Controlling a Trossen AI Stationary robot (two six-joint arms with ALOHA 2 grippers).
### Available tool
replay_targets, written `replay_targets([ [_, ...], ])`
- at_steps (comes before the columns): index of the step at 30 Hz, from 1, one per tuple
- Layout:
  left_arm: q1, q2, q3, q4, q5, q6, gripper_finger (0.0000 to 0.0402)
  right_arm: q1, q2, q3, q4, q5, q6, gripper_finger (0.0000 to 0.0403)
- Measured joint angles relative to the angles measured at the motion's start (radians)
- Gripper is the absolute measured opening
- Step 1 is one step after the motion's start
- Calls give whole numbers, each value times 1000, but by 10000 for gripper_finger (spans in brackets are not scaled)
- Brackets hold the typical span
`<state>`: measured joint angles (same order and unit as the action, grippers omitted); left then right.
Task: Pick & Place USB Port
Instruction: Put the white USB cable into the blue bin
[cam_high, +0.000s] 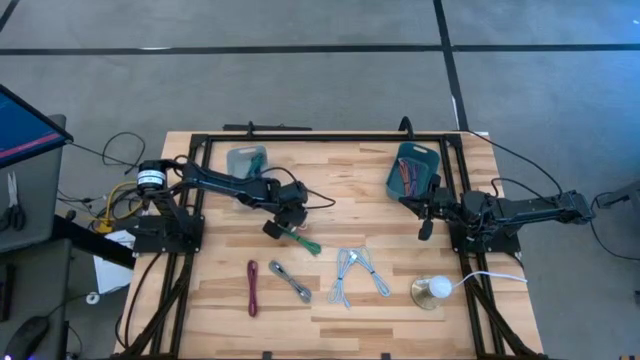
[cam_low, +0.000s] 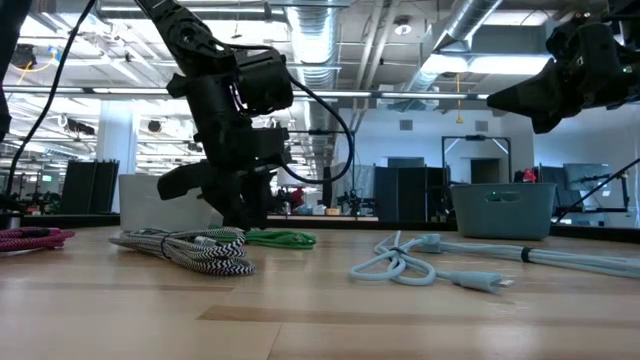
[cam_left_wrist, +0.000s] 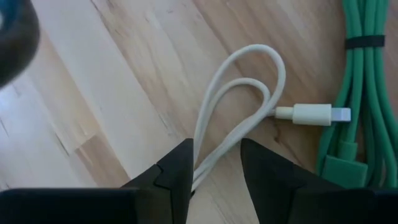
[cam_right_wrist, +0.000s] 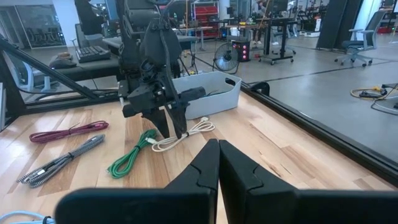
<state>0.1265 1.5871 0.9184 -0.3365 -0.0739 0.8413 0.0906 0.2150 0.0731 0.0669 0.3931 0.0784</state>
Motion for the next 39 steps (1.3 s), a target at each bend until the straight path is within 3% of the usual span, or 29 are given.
replay_targets([
  [6,5,-1,-14,13,5,-8,124,0,0,0,0,0,0,0],
  [16,28,-5,-72,75,22,-11,10,0,0,0,2,0,0,0],
  [24,31,-7,-79,213,-15,-19,6,0,0,0,2,0,0,0],
  [29,35,-62,-77,324,-15,-126,6,0,0,0,2,1,-3,0],
  [35,42,-200,-77,384,0,-199,6,-1,0,0,4,21,-3,0],
  [39,88,-302,-77,401,82,-259,6,-1,0,0,45,52,-6,0],
])
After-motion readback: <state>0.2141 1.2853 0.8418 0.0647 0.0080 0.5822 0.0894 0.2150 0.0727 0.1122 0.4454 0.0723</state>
